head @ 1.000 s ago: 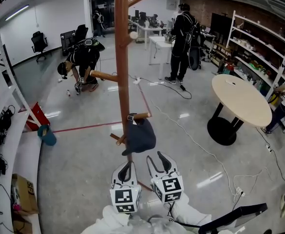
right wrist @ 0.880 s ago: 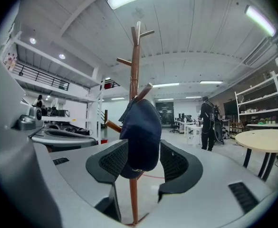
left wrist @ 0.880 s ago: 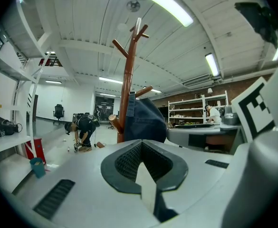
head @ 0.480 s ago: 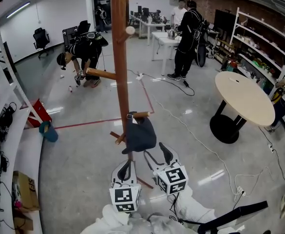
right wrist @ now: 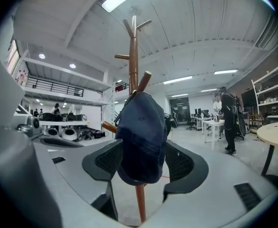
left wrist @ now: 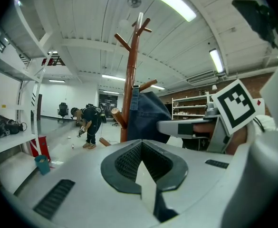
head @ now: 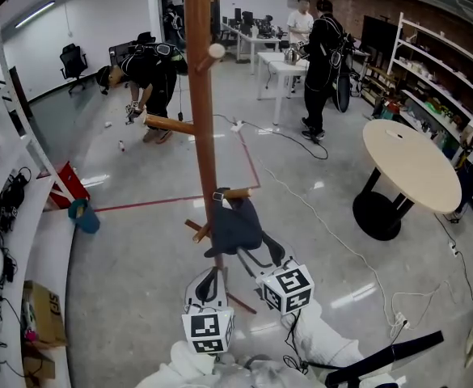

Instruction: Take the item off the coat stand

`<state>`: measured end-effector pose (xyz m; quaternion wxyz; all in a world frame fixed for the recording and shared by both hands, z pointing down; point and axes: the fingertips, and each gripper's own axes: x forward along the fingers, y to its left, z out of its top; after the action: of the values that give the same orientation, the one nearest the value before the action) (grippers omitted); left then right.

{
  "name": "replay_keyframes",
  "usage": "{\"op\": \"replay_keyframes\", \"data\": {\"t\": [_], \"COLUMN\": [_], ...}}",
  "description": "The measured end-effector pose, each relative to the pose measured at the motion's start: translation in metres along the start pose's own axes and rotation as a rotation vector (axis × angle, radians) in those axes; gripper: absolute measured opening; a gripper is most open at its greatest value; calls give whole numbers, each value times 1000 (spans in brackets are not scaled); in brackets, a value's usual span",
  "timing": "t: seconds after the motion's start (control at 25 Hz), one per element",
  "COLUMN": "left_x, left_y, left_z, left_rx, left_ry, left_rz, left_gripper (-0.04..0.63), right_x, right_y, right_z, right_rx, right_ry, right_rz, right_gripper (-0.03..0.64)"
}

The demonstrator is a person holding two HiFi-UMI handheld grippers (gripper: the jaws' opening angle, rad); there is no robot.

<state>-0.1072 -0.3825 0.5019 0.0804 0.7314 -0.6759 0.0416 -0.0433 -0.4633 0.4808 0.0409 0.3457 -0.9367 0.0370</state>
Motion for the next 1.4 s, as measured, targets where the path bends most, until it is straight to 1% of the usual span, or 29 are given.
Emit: {"op": "replay_keyframes", "data": {"t": [0.28, 0.64, 0.72, 0.8, 1.4], "left_x": [-2, -1, -2, -2, -4], "left_y": [4, 10, 11, 12, 18], "left_z": [-3, -7, -7, -8, -5], "left_rx": [-7, -14, -14, -16, -26], "left_ry": [3, 7, 8, 8, -1], "left_rz": [16, 40, 41, 43, 34], "left_gripper": [0, 0, 0, 0, 0], "right_x": [7, 12, 12, 12, 12], "right_y": [0, 2, 4, 3, 6], "right_z": [-2, -2, -2, 0, 4], "right_rx": [24, 12, 0, -8, -26], "right_ry": [5, 1, 1, 1, 10], "right_rz": [3, 26, 24, 18, -21], "right_gripper": [256, 252, 230, 175, 52]}}
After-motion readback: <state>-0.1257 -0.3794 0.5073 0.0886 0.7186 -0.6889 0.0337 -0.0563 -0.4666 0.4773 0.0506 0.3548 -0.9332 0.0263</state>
